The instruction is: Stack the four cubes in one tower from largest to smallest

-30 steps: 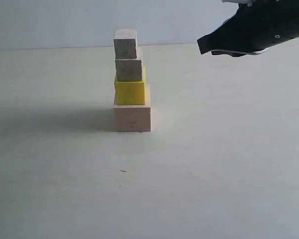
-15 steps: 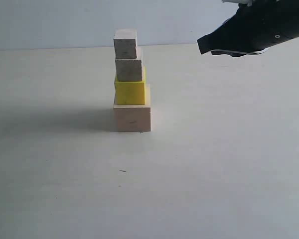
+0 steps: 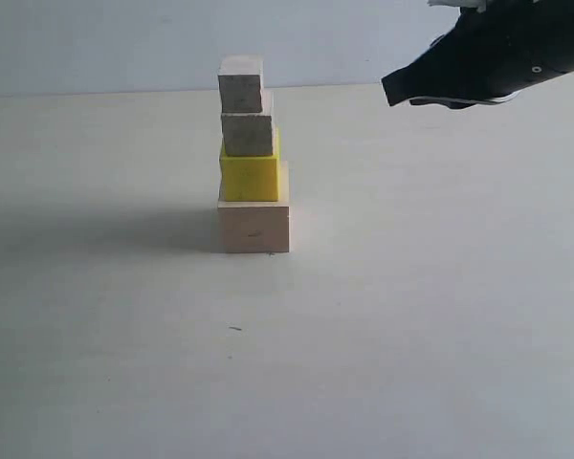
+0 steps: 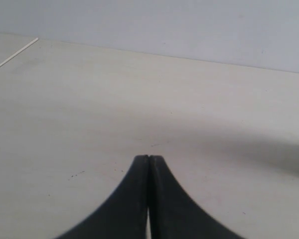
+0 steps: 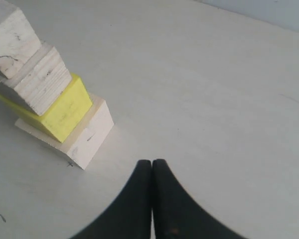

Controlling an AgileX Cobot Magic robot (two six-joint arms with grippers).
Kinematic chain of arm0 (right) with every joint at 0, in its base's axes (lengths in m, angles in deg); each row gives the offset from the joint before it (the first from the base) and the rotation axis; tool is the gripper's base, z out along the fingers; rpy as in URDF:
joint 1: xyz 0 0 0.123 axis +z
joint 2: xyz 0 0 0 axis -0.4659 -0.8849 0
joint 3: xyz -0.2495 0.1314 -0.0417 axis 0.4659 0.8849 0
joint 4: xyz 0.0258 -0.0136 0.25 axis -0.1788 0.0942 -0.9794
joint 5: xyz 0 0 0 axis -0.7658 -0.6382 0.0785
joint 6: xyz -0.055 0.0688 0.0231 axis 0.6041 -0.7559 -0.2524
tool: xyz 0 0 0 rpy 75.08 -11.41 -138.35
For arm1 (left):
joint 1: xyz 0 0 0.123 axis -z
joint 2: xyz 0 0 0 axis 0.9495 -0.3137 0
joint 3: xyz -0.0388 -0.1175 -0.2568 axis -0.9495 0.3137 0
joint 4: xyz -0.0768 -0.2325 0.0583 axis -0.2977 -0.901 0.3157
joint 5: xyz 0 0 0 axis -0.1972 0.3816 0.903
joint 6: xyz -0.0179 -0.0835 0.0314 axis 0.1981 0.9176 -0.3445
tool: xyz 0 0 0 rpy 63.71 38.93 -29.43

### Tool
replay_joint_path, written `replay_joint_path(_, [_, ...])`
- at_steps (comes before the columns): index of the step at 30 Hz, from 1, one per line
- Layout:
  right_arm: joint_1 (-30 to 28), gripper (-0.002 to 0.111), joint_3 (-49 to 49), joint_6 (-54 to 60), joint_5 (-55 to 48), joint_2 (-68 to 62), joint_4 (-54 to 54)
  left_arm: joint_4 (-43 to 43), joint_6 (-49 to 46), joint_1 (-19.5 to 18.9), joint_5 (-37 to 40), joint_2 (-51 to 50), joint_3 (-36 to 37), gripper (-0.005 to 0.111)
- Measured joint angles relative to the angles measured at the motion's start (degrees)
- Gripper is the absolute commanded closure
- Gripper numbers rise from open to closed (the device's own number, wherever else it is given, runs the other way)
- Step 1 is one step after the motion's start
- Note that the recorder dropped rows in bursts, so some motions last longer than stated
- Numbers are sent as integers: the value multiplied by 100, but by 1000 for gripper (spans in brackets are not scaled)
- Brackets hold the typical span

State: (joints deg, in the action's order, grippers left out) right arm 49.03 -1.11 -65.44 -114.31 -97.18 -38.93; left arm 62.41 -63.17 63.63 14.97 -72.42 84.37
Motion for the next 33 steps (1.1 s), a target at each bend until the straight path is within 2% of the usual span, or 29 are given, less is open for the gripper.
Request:
replay_joint_path(4, [-157, 108, 0, -20, -247, 1043, 171, 0, 0, 0, 0, 0, 0, 107])
replay_joint_path(9, [-1429, 108, 97, -200, -866, 2594, 296, 0, 0, 0, 0, 0, 0, 107])
replay_joint_path(14, [-2138, 108, 607, -200, -892, 3651, 559, 0, 0, 0, 0, 0, 0, 107])
replay_joint_path(19, [-2284, 108, 1407, -200, -572, 4496, 631, 0, 0, 0, 0, 0, 0, 107])
replay_joint_path(27, [-2298, 108, 3167, -222, 708, 5552, 203, 0, 0, 0, 0, 0, 0, 107])
replay_joint_path(33, [-2298, 108, 4025, -221, 929, 5909, -59, 0, 0, 0, 0, 0, 0, 107])
